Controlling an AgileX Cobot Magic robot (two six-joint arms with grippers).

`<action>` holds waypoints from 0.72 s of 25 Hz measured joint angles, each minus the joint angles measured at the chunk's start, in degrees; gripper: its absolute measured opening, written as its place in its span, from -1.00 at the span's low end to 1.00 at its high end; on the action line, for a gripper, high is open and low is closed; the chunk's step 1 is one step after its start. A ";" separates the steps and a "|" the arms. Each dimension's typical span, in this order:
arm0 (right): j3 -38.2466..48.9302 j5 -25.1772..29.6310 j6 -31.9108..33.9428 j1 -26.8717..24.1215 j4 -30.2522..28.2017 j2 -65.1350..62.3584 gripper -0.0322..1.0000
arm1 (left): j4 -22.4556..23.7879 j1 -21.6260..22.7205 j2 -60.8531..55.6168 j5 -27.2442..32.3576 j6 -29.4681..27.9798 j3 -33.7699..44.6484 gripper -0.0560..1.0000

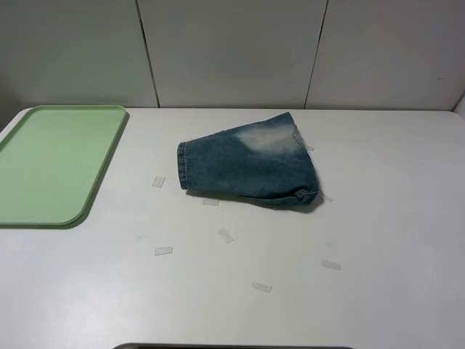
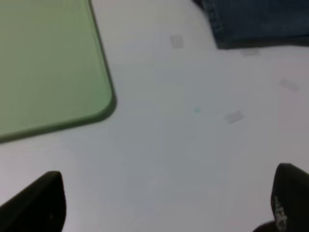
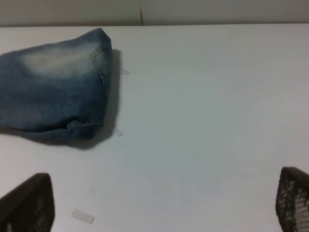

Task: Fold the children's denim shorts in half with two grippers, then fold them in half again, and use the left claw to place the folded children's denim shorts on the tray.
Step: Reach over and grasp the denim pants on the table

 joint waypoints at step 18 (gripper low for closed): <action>0.00 0.00 0.00 0.00 0.00 0.00 0.41 | -39.77 0.00 54.84 -34.48 17.97 -0.85 0.69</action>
